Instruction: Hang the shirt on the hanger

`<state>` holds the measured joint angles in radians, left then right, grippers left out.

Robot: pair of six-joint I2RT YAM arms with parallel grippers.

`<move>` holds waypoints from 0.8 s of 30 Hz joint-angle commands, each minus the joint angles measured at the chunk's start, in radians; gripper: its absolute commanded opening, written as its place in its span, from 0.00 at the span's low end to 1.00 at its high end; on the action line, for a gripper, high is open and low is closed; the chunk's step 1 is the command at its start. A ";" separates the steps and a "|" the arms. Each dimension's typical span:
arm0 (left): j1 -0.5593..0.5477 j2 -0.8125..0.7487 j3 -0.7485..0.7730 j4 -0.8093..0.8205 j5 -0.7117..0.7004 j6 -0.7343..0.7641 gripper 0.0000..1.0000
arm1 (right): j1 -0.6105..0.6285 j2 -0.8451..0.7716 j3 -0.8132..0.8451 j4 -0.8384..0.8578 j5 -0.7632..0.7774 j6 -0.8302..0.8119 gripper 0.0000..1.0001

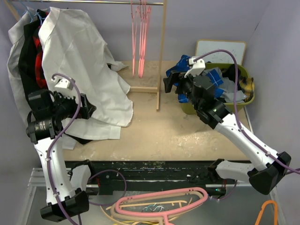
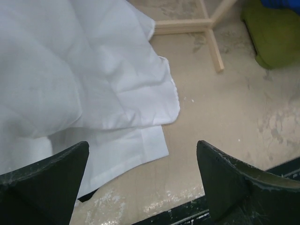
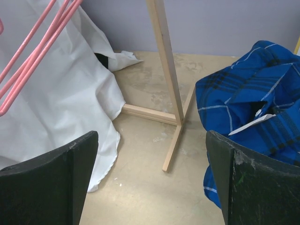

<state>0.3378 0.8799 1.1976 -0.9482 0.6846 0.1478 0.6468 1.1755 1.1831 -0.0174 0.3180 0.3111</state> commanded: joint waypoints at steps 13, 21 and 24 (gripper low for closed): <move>0.067 0.002 0.034 -0.056 0.369 0.226 0.99 | -0.022 0.011 0.037 -0.199 0.198 0.049 1.00; 0.066 0.009 0.019 -0.070 0.401 0.269 0.99 | -0.432 0.148 0.134 -0.434 -0.067 0.270 0.97; 0.063 0.013 0.003 -0.062 0.396 0.276 0.99 | -0.432 0.168 0.113 -0.406 -0.092 0.273 0.97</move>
<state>0.3969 0.8890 1.2060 -1.0260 1.0370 0.3794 0.1802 1.3643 1.2945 -0.4133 0.3141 0.5259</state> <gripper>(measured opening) 0.992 0.971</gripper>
